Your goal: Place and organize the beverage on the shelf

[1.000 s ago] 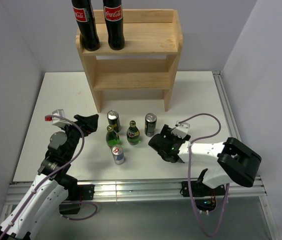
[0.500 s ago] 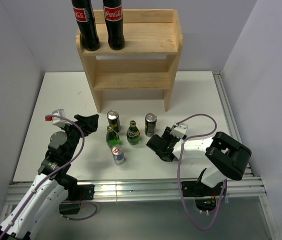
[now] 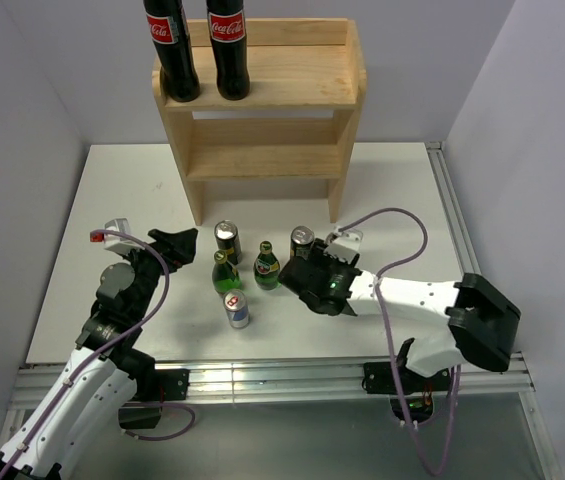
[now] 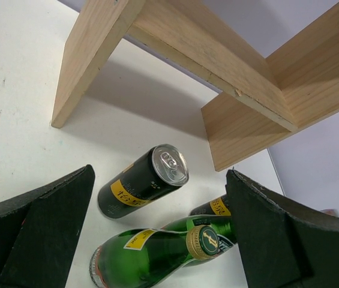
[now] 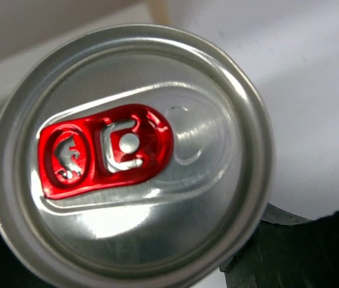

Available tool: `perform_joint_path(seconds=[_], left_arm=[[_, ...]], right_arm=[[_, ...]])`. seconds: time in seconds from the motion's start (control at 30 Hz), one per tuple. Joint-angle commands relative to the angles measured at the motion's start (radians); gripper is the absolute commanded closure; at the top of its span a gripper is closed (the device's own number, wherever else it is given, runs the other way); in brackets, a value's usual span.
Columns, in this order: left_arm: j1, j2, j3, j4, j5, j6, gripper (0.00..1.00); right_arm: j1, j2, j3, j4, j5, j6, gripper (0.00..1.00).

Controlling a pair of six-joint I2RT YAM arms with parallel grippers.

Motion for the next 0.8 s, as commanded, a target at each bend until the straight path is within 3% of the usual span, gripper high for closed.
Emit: perform_joint_path(seconds=[0.0, 0.2, 0.4, 0.6, 0.77], left_arm=[[-0.004, 0.006, -0.005, 0.059, -0.025, 0.002, 0.02], [-0.004, 0.023, 0.016, 0.076, -0.031, 0.009, 0.02], [-0.004, 0.026, 0.024, 0.086, -0.043, 0.004, 0.02], [-0.004, 0.027, 0.034, 0.079, -0.045, 0.002, 0.02], [-0.004, 0.010, 0.031, 0.070, -0.048, 0.004, 0.02]], right_arm=[[0.053, -0.105, 0.170, -0.089, 0.139, -0.138, 1.00], [0.075, -0.231, 0.384, 0.121, 0.074, -0.641, 1.00], [0.057, -0.168, 0.703, 0.257, 0.038, -1.078, 1.00], [-0.052, -0.036, 1.040, 0.324, -0.090, -1.274, 1.00], [-0.167, 0.152, 1.392, 0.238, -0.190, -1.329, 1.00]])
